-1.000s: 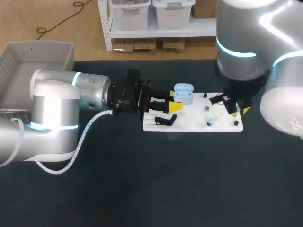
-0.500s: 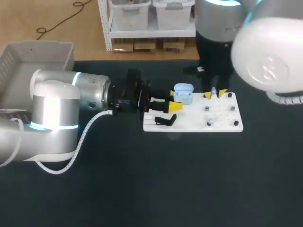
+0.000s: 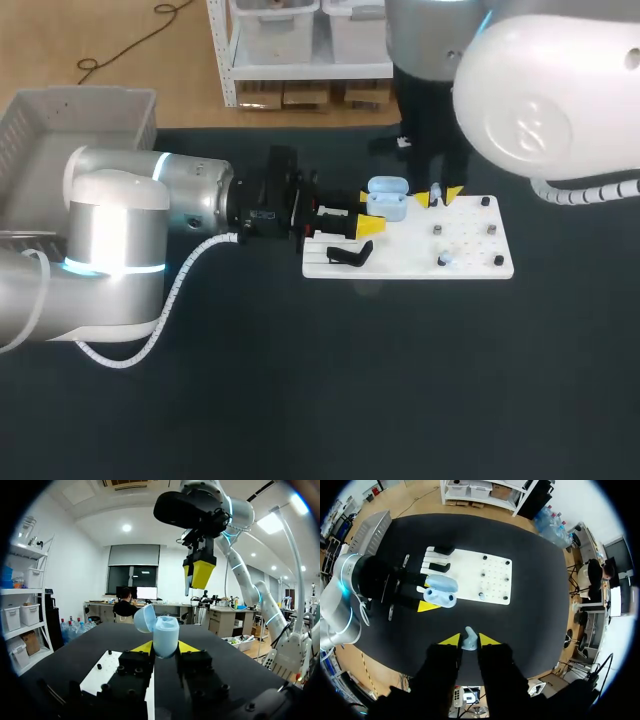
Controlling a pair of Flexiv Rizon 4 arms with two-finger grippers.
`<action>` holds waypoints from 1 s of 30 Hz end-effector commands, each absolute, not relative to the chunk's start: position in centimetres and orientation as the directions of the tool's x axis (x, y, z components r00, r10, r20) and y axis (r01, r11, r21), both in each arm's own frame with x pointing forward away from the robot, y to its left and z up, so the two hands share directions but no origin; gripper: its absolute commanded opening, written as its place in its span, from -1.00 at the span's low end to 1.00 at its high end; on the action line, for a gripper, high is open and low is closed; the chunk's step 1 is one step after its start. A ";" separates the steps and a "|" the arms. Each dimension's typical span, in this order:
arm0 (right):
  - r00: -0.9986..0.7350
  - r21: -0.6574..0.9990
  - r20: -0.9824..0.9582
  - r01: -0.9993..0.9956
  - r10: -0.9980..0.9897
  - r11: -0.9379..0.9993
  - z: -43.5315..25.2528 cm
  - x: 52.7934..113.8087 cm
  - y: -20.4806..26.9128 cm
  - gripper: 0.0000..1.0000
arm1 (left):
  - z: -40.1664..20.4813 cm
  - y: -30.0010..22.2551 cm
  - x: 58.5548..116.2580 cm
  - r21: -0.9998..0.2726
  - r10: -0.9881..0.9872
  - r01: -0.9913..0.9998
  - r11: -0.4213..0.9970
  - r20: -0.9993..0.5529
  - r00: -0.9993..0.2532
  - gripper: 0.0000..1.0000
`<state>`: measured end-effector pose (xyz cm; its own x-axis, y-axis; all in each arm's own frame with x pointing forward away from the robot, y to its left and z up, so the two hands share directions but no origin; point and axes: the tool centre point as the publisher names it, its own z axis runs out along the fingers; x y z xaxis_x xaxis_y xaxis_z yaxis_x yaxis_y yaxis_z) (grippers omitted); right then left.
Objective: Pick up each earbud case from the left stands, insert the matching earbuds, close the lid, and place the case in the box.
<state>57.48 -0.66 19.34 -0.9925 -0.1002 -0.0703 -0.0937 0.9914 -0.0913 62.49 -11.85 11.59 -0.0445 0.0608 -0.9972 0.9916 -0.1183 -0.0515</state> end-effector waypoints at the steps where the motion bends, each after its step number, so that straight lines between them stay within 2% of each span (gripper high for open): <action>1: -0.993 -0.093 -0.109 -0.043 -0.053 0.995 19.7 57.7 -0.4 -1.00 | 11.5 -11.8 62.5 -0.049 0.058 0.992 -0.118 -0.997 -0.042 -1.00; 7: -0.958 -0.002 -0.053 0.283 0.282 0.959 20.7 59.5 0.4 -1.00 | 11.5 -11.8 62.5 -0.049 0.058 0.992 -0.118 -0.997 -0.042 -1.00; 10: -0.933 0.018 0.028 0.358 0.357 0.934 20.4 59.6 1.0 -1.00 | 11.5 -11.8 62.5 -0.049 0.058 0.992 -0.118 -0.997 -0.042 -1.00; 30: -0.913 0.004 0.083 0.400 0.399 0.916 19.0 60.0 2.8 -1.00 | 11.5 -11.8 62.5 -0.049 0.058 0.992 -0.118 -0.997 -0.042 -1.00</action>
